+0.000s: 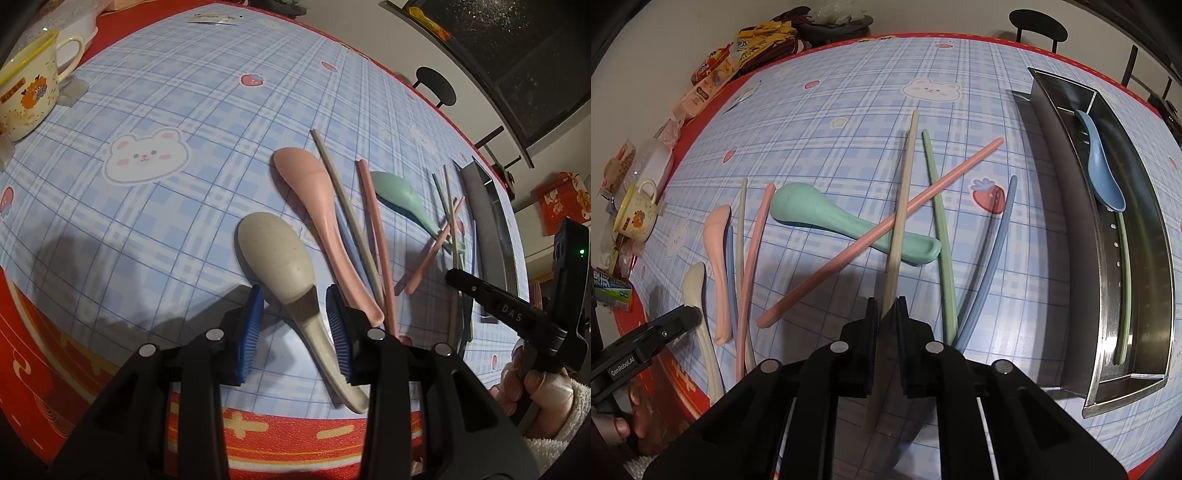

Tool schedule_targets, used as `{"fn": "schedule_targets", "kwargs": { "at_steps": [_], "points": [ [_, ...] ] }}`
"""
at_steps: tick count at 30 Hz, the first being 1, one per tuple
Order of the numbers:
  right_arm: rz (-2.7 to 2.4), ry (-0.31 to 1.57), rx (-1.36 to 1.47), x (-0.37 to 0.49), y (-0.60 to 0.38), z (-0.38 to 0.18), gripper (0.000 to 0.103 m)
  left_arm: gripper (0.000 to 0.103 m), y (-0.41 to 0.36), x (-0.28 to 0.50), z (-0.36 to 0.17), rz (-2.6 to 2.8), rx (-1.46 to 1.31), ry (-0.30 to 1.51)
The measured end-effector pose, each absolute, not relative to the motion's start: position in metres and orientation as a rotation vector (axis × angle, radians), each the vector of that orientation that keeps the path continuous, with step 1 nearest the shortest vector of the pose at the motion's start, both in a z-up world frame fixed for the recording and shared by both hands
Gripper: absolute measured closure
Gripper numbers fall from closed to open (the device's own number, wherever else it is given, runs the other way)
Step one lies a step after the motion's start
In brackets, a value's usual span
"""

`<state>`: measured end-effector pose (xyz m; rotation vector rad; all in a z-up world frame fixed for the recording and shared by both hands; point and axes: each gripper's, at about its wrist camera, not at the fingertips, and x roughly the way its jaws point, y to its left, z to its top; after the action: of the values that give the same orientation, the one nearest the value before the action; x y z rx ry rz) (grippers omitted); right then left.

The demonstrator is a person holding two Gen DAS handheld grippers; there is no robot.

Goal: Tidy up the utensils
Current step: 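Grasp beige spoon handle with left tool while right tool grasps beige chopstick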

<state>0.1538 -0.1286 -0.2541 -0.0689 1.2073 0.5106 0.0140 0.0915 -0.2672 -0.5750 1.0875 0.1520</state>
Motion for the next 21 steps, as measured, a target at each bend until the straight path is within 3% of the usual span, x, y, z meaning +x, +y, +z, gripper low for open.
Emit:
{"fn": "schedule_targets", "kwargs": {
  "at_steps": [5,21],
  "points": [
    [0.515,1.207,-0.054,0.153,-0.132,-0.254,0.093,0.079,0.093,0.013,-0.271,0.129,-0.617,1.087],
    [0.523,1.212,-0.028,0.151,-0.137,-0.255,0.095,0.083,0.06,0.025,-0.27,0.046,-0.484,1.149]
  ]
}}
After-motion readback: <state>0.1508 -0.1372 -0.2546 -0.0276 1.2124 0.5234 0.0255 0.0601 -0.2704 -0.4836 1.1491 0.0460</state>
